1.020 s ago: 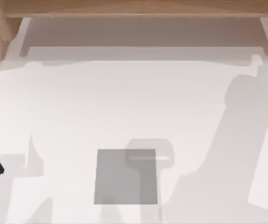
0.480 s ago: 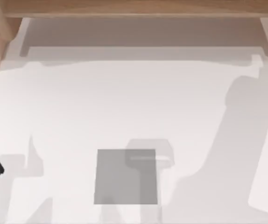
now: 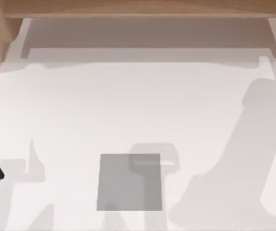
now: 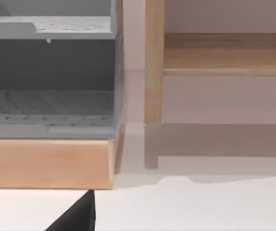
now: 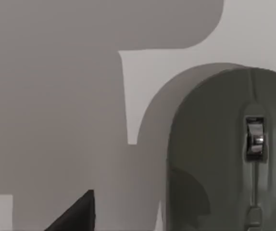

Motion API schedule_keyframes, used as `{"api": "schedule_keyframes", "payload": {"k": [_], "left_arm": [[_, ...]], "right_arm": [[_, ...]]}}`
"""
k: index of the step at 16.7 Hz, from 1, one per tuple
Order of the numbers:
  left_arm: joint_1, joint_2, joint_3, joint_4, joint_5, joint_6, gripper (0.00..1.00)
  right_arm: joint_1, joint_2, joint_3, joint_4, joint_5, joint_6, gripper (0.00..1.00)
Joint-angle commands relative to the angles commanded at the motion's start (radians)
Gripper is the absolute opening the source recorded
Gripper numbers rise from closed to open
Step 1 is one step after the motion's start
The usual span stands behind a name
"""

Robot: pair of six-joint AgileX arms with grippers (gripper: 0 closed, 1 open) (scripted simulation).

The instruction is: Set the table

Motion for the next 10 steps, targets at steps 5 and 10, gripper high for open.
{"api": "schedule_keyframes", "payload": {"k": [5, 10], "left_arm": [[0.0, 0.0, 0.0, 0.0, 0.0, 0.0, 1.0], [0.0, 0.0, 0.0, 0.0, 0.0, 0.0, 1.0]], "right_arm": [[0.001, 0.003, -0.001, 0.003, 0.0, 0.001, 1.0], [0.001, 0.003, -0.001, 0.003, 0.0, 0.001, 0.62]]}}
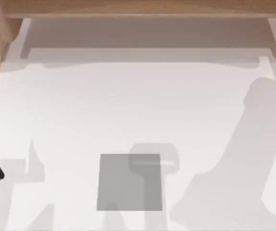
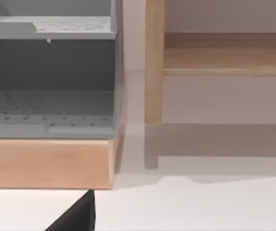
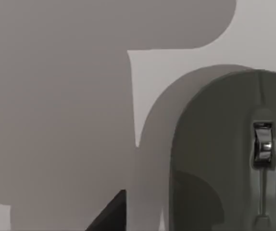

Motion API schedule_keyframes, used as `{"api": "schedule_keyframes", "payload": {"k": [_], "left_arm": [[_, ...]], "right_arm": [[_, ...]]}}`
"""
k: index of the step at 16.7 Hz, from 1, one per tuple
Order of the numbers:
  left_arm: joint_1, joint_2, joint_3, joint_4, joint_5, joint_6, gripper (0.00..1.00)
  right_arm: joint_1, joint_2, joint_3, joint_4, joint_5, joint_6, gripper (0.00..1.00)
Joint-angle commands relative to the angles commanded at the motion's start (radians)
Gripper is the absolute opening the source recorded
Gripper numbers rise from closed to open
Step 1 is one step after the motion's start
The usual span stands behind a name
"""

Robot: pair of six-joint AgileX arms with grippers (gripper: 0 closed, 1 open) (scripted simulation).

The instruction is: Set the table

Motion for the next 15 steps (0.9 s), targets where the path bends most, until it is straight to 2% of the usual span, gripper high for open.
{"api": "schedule_keyframes", "payload": {"k": [8, 15], "left_arm": [[0.0, 0.0, 0.0, 0.0, 0.0, 0.0, 1.0], [0.0, 0.0, 0.0, 0.0, 0.0, 0.0, 1.0]], "right_arm": [[0.0, 0.0, 0.0, 0.0, 0.0, 0.0, 0.02], [0.0, 0.0, 0.0, 0.0, 0.0, 0.0, 0.0]]}}
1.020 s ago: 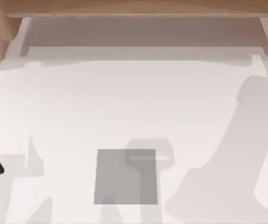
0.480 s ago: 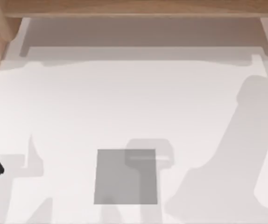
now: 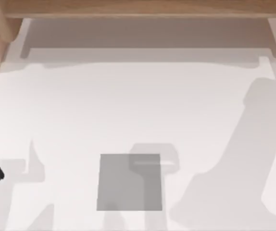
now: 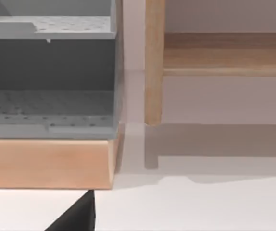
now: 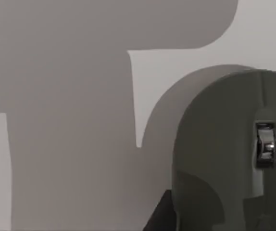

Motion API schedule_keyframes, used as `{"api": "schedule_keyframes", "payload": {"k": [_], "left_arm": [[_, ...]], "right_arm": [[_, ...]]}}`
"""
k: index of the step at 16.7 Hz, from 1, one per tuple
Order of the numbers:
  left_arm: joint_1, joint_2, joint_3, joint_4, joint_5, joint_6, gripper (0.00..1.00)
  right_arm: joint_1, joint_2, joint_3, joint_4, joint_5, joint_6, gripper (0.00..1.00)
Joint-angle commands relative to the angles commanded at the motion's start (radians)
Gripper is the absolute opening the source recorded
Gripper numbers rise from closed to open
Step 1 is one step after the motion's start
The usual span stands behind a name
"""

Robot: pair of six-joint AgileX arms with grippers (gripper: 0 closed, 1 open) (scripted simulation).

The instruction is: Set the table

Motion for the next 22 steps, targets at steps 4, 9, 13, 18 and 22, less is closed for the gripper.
{"api": "schedule_keyframes", "payload": {"k": [4, 9, 13, 18, 22], "left_arm": [[0.0, 0.0, 0.0, 0.0, 0.0, 0.0, 1.0], [0.0, 0.0, 0.0, 0.0, 0.0, 0.0, 1.0], [0.0, 0.0, 0.0, 0.0, 0.0, 0.0, 1.0], [0.0, 0.0, 0.0, 0.0, 0.0, 0.0, 1.0], [0.0, 0.0, 0.0, 0.0, 0.0, 0.0, 1.0]], "right_arm": [[-0.005, -0.008, 0.003, -0.003, -0.002, 0.004, 0.0], [-0.003, -0.086, -0.036, -0.033, -0.005, 0.048, 0.0], [0.029, -0.18, -0.072, -0.047, 0.089, 0.092, 0.0], [0.136, -0.352, -0.137, -0.069, 0.298, 0.167, 0.0], [0.255, -0.467, -0.239, -0.083, 0.426, 0.294, 0.0]]}}
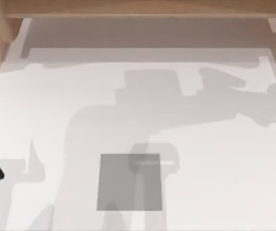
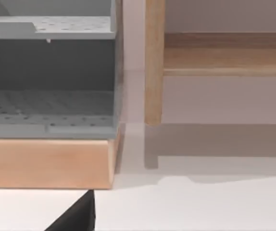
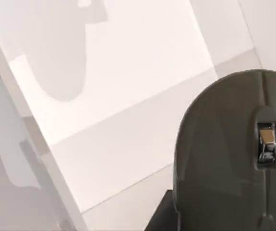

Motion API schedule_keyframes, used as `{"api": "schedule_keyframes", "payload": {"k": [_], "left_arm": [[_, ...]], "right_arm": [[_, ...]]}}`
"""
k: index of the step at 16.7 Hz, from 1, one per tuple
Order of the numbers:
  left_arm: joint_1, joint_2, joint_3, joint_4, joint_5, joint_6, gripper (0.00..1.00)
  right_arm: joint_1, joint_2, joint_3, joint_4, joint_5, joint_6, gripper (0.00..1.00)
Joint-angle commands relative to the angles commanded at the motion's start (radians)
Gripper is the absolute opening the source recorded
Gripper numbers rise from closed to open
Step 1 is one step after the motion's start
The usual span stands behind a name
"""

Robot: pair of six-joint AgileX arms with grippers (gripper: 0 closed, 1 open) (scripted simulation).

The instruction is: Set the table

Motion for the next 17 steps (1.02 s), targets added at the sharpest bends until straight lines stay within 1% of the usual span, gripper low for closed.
{"api": "schedule_keyframes", "payload": {"k": [3, 6, 8, 11, 14, 17], "left_arm": [[0.0, 0.0, 0.0, 0.0, 0.0, 0.0, 1.0], [0.0, 0.0, 0.0, 0.0, 0.0, 0.0, 1.0], [0.0, 0.0, 0.0, 0.0, 0.0, 0.0, 1.0], [0.0, 0.0, 0.0, 0.0, 0.0, 0.0, 1.0], [0.0, 0.0, 0.0, 0.0, 0.0, 0.0, 1.0], [0.0, 0.0, 0.0, 0.0, 0.0, 0.0, 1.0]], "right_arm": [[0.141, -0.071, -0.069, 0.034, 0.034, 0.129, 0.0], [0.318, -0.124, -0.113, 0.108, 0.008, 0.264, 0.0], [0.444, -0.139, -0.137, 0.162, -0.042, 0.354, 0.0], [0.63, -0.121, -0.182, 0.235, -0.144, 0.486, 0.0], [0.802, -0.063, -0.253, 0.281, -0.245, 0.601, 0.0], [0.944, 0.005, -0.332, 0.302, -0.311, 0.688, 0.0]]}}
